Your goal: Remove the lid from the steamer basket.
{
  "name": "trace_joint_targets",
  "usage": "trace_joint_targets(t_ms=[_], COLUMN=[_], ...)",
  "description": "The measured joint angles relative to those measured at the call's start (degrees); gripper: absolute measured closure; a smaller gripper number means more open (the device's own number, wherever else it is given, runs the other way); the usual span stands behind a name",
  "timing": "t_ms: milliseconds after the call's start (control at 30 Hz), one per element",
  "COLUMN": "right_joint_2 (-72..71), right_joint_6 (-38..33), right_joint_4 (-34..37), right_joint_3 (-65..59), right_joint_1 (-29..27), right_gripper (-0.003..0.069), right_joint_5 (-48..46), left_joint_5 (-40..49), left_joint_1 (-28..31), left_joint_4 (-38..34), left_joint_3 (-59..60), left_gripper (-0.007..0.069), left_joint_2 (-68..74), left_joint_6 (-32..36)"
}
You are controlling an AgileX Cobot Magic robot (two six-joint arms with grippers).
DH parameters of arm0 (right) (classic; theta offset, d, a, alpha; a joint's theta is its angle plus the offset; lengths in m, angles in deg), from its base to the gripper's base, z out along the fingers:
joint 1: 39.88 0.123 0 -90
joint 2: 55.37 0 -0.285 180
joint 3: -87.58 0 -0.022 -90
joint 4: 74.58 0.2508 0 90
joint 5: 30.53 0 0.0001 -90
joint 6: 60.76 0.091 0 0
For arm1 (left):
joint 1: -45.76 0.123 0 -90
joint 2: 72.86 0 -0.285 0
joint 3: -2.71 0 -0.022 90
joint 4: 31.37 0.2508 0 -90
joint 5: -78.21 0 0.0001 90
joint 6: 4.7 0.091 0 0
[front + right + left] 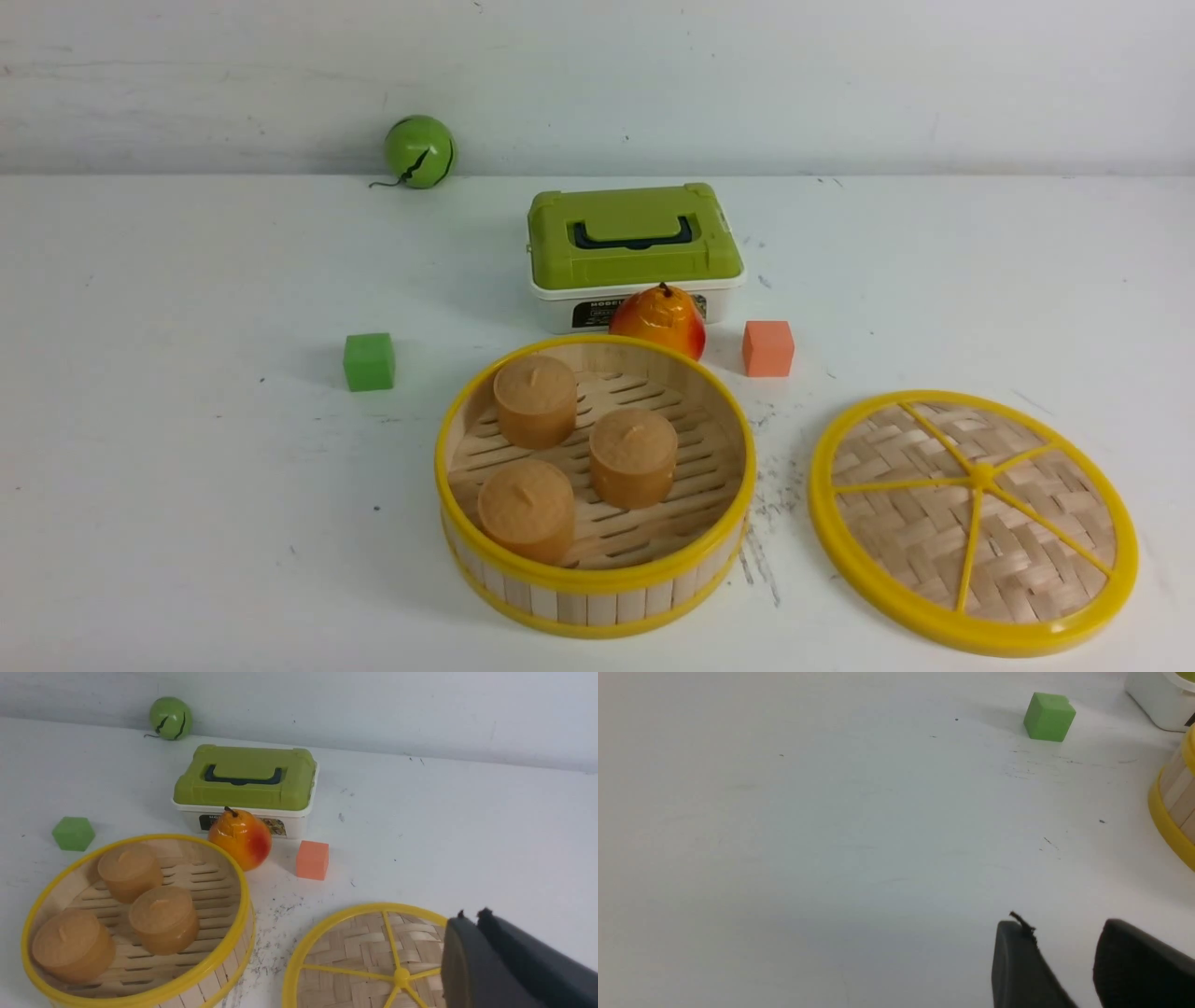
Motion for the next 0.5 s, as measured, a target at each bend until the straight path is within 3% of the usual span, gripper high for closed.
trace_joint_targets(t_ms=[67,333,500], right_joint_2=[-0.71,-14.91,-22.15], right_joint_6=[0.00,8.86,11.80], right_joint_4=[-0.38,-15.38,-18.19], right_joint_3=[-1.07,-20.32,-30.94], right_joint_1=[0.00,-0.51,-3.09], right_gripper=[0.0666,0.0681,0.0681], right_joint_5=[0.62,16.62,20.65], left_joint_5=[0.00,0.00,0.00], left_joint_1=[0.00,0.00,0.00], left_joint_4=[0.00,0.00,0.00], left_joint_3=[0.00,0.00,0.00], left_gripper=[0.0385,0.0385,0.0385], left_joint_2=[0.00,0.00,0.00], left_joint_6=[0.00,0.00,0.00])
